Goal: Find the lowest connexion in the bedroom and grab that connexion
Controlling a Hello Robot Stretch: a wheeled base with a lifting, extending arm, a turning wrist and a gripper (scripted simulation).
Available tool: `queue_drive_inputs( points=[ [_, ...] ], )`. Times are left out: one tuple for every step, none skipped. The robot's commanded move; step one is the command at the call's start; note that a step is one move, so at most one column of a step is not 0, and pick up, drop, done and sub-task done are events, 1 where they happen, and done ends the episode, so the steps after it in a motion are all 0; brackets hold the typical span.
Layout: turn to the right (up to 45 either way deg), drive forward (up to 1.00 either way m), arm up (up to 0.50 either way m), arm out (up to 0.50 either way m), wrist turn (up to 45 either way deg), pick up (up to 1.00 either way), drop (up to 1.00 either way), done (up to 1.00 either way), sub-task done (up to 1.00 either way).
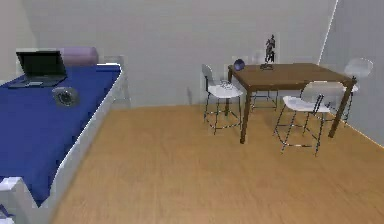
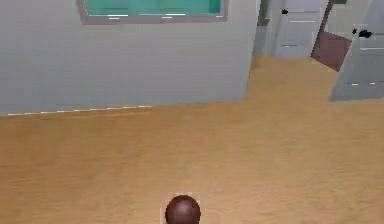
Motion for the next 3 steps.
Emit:
queue_drive_inputs(
  points=[
    [0.0, 1.0, 0.0, 0.0, 0.0, 0.0, 0.0, 0.0, 0.0],
    [0.0, 0.5, 0.0, 0.0, 0.0, 0.0, 0.0, 0.0, 0.0],
    [-45.0, 0.0, 0.0, 0.0, 0.0, 0.0, 0.0, 0.0, 0.0]
  ],
)
